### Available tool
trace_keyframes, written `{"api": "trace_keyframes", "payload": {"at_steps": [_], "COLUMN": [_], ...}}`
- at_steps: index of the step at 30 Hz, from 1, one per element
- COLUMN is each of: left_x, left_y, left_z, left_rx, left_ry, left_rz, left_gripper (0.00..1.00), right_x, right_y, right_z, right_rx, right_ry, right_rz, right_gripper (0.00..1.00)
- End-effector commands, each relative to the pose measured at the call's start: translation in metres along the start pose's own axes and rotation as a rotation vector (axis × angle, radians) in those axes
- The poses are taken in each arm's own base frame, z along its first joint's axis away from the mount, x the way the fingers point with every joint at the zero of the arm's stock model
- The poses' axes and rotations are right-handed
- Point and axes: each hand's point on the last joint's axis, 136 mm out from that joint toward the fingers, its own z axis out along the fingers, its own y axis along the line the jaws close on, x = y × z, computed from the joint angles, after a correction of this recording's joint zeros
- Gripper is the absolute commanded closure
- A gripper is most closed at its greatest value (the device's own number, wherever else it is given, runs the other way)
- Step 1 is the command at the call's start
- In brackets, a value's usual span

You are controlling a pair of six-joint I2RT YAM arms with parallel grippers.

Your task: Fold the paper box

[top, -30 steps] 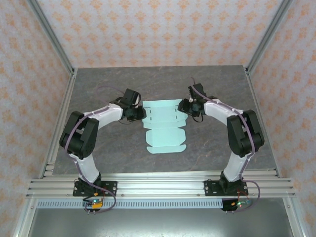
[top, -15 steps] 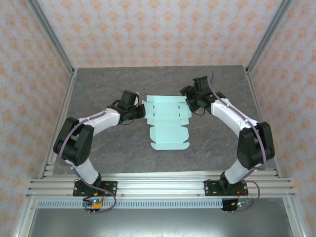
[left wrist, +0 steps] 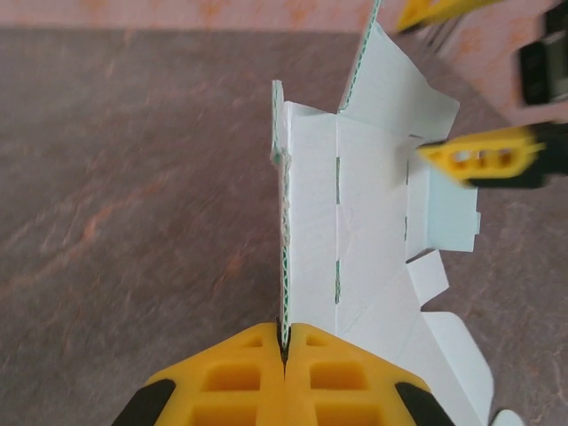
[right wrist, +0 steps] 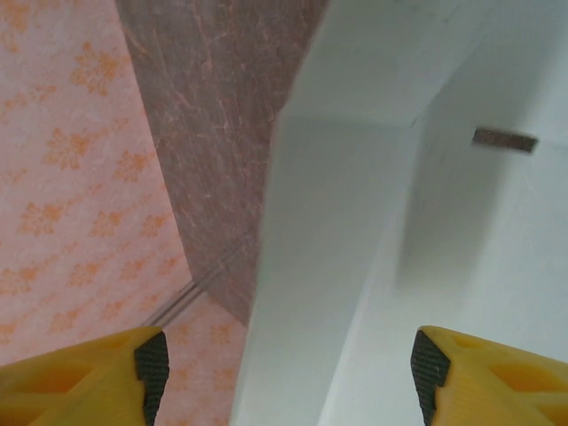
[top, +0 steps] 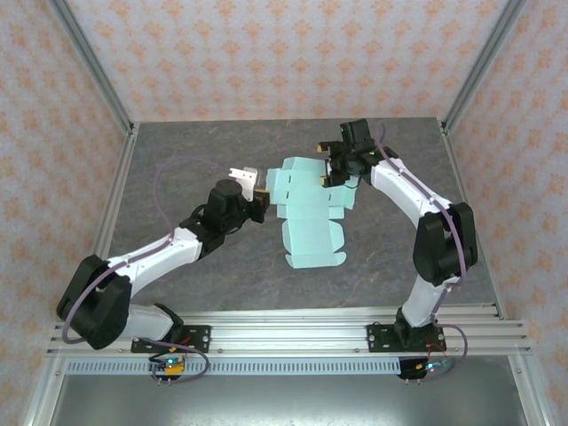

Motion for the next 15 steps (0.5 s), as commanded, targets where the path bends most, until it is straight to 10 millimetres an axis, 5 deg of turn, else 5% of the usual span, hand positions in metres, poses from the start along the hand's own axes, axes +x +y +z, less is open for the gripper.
{"api": "trace_keyframes", "payload": {"at_steps": [1,6,10,15], "left_x": [-0.019,-0.010,-0.003,0.005], "left_y": [0.007,0.009,0.013,0.018], "left_z": [-0.008,-0.002,0.005,0.012], "left_rx": [-0.054,-0.049,-0.061,-0.078], "left_ry": [-0.092,-0.080,-0.063,-0.049], "left_rz": [0.084,0.065,0.039,0.013], "left_gripper": [1.00,1.00,1.00,1.00], "right_x": [0.005,0.003,0.003,0.002], "right_y": [0.003,0.010,0.007,0.000], "right_z": [0.003,0.008,0.007,0.009], "right_rx": [0.018,-0.009,-0.004,0.008], "right_ry": [0.052,0.072,0.052,0.037], "right_rz": [0.079,0.088,0.070,0.050], "right_gripper": [0.27,0.40,0.69,0.78]}}
